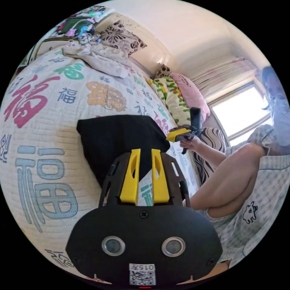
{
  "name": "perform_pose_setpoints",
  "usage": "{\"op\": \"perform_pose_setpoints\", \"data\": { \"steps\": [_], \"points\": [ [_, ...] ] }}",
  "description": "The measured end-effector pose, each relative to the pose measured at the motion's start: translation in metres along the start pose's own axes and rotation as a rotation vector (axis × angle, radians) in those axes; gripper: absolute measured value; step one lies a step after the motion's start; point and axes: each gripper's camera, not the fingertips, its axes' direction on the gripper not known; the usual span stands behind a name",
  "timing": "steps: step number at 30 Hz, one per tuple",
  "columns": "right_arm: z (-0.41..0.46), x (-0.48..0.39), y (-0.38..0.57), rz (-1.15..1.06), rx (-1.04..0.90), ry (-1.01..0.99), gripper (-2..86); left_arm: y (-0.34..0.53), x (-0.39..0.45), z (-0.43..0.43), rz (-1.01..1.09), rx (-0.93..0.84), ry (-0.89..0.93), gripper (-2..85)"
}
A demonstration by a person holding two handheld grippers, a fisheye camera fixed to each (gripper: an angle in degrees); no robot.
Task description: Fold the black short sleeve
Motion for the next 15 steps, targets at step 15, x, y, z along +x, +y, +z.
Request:
{"op": "perform_pose_setpoints", "data": {
  "steps": [15],
  "points": [
    [0.026,0.039,-0.009,0.326,0.174,-0.095,12.1,0.112,-0.074,-0.159,-0.292,0.159,0.11,15.9]
  ]
}}
